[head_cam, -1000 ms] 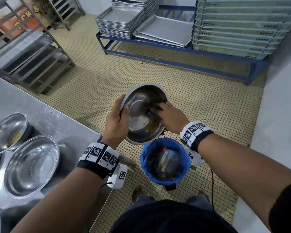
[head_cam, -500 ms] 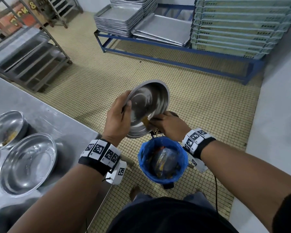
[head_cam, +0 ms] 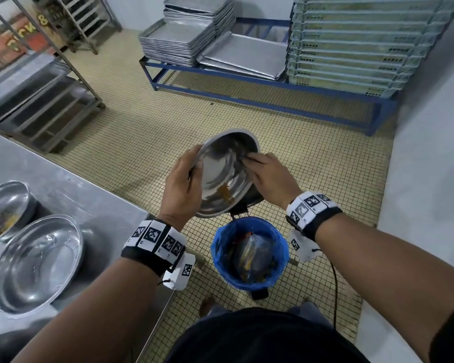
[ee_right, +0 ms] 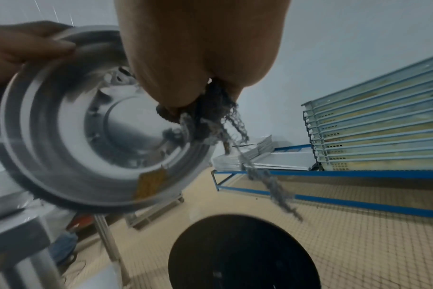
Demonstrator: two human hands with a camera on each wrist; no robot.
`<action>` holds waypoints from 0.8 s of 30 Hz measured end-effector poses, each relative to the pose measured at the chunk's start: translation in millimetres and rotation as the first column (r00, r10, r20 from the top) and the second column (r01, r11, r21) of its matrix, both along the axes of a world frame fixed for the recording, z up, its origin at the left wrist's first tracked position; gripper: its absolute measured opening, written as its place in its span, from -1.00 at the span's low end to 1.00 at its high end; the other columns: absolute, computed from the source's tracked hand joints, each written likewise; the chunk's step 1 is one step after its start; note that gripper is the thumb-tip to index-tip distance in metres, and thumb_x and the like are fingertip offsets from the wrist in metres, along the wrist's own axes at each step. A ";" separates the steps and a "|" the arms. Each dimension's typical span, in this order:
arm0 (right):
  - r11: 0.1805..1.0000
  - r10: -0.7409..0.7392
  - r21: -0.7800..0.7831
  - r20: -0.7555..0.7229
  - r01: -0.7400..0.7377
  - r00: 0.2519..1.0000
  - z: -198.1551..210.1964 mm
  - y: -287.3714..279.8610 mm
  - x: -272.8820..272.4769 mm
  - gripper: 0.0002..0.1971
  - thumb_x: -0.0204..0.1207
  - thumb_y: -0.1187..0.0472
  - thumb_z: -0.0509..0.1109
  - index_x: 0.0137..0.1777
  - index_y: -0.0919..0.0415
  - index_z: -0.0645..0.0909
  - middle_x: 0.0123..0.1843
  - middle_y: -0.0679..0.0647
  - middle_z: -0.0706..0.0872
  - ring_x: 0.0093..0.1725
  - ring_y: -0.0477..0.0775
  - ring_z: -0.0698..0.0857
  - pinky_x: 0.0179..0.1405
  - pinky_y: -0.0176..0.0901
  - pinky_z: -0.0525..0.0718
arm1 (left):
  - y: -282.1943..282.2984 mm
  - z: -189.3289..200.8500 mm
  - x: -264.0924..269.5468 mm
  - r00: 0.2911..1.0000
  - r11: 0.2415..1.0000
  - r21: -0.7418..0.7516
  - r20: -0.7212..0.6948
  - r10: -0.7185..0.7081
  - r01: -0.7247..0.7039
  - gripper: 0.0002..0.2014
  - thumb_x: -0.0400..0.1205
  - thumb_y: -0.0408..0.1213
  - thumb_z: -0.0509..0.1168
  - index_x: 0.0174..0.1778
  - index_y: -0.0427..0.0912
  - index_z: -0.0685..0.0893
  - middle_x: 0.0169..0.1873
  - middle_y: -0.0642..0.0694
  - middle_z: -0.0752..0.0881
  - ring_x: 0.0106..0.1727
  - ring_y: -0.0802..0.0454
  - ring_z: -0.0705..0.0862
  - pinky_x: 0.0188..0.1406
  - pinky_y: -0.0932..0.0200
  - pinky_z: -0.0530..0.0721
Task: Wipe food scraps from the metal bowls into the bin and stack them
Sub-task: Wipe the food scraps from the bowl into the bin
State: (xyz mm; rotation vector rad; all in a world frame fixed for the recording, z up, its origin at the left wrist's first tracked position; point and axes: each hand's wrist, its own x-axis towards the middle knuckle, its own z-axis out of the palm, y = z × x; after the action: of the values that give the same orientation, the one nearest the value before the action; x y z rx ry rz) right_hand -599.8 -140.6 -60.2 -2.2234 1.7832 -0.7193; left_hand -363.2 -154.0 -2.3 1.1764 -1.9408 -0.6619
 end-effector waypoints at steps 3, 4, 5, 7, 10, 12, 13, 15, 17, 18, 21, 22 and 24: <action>0.994 0.009 -0.106 -0.004 -0.010 1.000 8.8 -12.3 9.9 -0.57 0.73 0.16 0.19 0.54 0.21 0.60 0.48 0.20 0.64 0.30 0.33 0.57 0.07 0.24 0.75 | 5.6 6.6 -3.4 1.000 1.000 -0.015 -0.012 0.003 -0.003 -0.63 0.89 -0.29 0.14 0.63 -0.15 0.53 0.27 0.00 0.68 0.18 0.03 0.70 -0.03 0.28 0.64; 0.991 0.024 -0.129 -0.027 -0.027 0.999 6.5 -13.8 13.9 -0.56 0.70 0.20 0.26 0.55 0.21 0.59 0.50 0.20 0.63 0.30 0.35 0.57 -0.02 0.24 0.78 | 6.8 8.5 -3.9 1.000 1.000 -0.016 -0.026 0.006 -0.007 -0.63 0.89 -0.27 0.13 0.63 -0.14 0.53 0.26 0.02 0.70 0.18 0.08 0.70 -0.02 0.30 0.66; 0.989 0.033 -0.141 -0.050 -0.040 0.998 3.5 -14.5 16.8 -0.53 0.65 0.26 0.35 0.57 0.19 0.57 0.53 0.21 0.61 0.27 0.36 0.58 -0.13 0.22 0.80 | 7.7 10.4 -4.0 0.999 1.000 -0.015 -0.045 0.009 -0.010 -0.62 0.89 -0.24 0.12 0.63 -0.14 0.53 0.26 0.04 0.71 0.19 0.14 0.71 0.01 0.30 0.69; 0.988 0.054 -0.139 -0.094 -0.066 0.994 -0.2 -13.4 19.7 -0.40 0.54 0.30 0.48 0.61 0.13 0.52 0.62 0.22 0.53 0.22 0.36 0.59 -0.23 0.12 0.78 | 8.2 14.3 -3.7 0.996 1.000 -0.002 -0.089 0.021 -0.021 -0.61 0.89 -0.20 0.11 0.64 -0.16 0.53 0.29 0.01 0.73 0.24 0.17 0.73 0.08 0.18 0.77; 0.982 0.100 -0.140 -0.184 -0.127 0.978 -4.2 -10.1 21.2 -0.35 0.58 0.22 0.49 0.67 0.01 0.45 0.74 0.17 0.34 0.30 0.31 0.54 -0.13 0.12 0.76 | 9.3 21.3 -1.8 0.989 0.999 0.020 -0.142 0.037 -0.034 -0.63 0.90 -0.25 0.11 0.62 -0.19 0.54 0.24 -0.02 0.77 0.22 0.15 0.77 0.12 0.12 0.80; 0.982 0.134 -0.099 -0.251 -0.163 0.959 -8.3 -6.2 22.9 -0.43 0.69 0.14 0.39 0.69 -0.05 0.40 0.72 0.15 0.34 0.42 0.29 0.52 0.13 0.17 0.75 | 11.1 25.4 -0.1 0.988 0.999 0.032 -0.152 0.039 -0.035 -0.67 0.91 -0.32 0.13 0.58 -0.17 0.57 0.20 0.10 0.75 0.17 0.28 0.75 0.08 0.33 0.73; 0.981 0.158 -0.080 -0.205 -0.177 0.966 -8.8 -4.9 23.9 -0.49 0.74 0.03 0.31 0.68 -0.10 0.38 0.65 0.13 0.41 0.41 0.26 0.58 0.22 0.20 0.73 | 11.8 26.9 0.6 0.989 0.999 0.021 -0.142 0.042 -0.039 -0.68 0.90 -0.34 0.14 0.56 -0.15 0.58 0.19 0.14 0.74 0.17 0.35 0.73 0.08 0.43 0.67; 0.974 0.194 -0.078 -0.188 -0.211 0.963 -8.8 -1.1 25.4 -0.51 0.74 -0.26 0.15 0.62 -0.17 0.38 0.50 0.06 0.52 0.29 0.14 0.66 0.20 0.19 0.74 | 12.5 28.8 0.8 0.993 0.999 0.008 -0.106 0.052 -0.051 -0.68 0.89 -0.33 0.16 0.56 -0.13 0.59 0.21 0.10 0.73 0.18 0.41 0.70 0.08 0.50 0.60; 0.966 0.245 -0.031 -0.214 -0.257 0.946 -11.4 2.8 24.0 -0.50 0.72 -0.16 0.19 0.63 -0.10 0.45 0.54 0.12 0.51 0.40 0.20 0.59 0.23 0.19 0.74 | 11.1 29.5 1.5 0.994 0.999 0.011 -0.101 0.040 -0.039 -0.66 0.89 -0.29 0.17 0.60 -0.15 0.58 0.27 0.01 0.75 0.23 0.30 0.71 0.13 0.36 0.68; 0.959 0.266 -0.031 -0.233 -0.281 0.935 -14.3 3.8 23.2 -0.52 0.71 -0.06 0.26 0.62 -0.05 0.49 0.56 0.17 0.53 0.43 0.26 0.56 0.22 0.22 0.74 | 10.6 29.3 2.0 0.995 1.000 0.008 -0.100 0.029 -0.028 -0.65 0.89 -0.27 0.16 0.60 -0.15 0.58 0.30 -0.03 0.75 0.26 0.22 0.72 0.19 0.24 0.72; 0.952 0.304 0.009 -0.185 -0.307 0.935 -17.5 1.8 20.8 -0.53 0.76 -0.05 0.12 0.58 0.02 0.57 0.55 0.15 0.60 0.40 0.30 0.59 0.28 0.27 0.69 | 8.4 28.0 3.8 0.997 1.000 -0.008 -0.079 -0.003 0.002 -0.62 0.87 -0.22 0.14 0.61 -0.15 0.58 0.31 -0.07 0.75 0.30 0.03 0.73 0.28 0.00 0.73; 0.948 0.316 0.010 -0.173 -0.319 0.933 -18.2 1.6 22.9 -0.50 0.75 -0.08 0.05 0.57 0.02 0.58 0.55 0.11 0.61 0.41 0.28 0.58 0.31 0.27 0.67 | 8.2 27.5 4.0 0.997 1.000 -0.009 -0.073 -0.005 0.004 -0.61 0.86 -0.21 0.15 0.61 -0.15 0.58 0.33 -0.07 0.75 0.32 0.01 0.72 0.31 -0.03 0.72; 0.938 0.347 0.048 -0.164 -0.344 0.924 -19.7 2.8 22.1 -0.50 0.75 -0.09 0.04 0.57 -0.01 0.56 0.57 0.03 0.60 0.47 0.26 0.54 0.34 0.27 0.66 | 7.7 26.6 4.2 0.998 1.000 -0.013 -0.063 0.000 -0.001 -0.59 0.85 -0.20 0.15 0.61 -0.18 0.59 0.36 -0.08 0.74 0.37 0.00 0.71 0.37 -0.09 0.70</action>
State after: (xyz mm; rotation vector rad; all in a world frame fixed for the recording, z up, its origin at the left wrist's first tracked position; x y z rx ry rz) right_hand -577.7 -137.8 -79.9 -2.5581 1.3924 -0.4487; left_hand -359.0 -146.3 24.3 1.1345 -1.8897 -0.6776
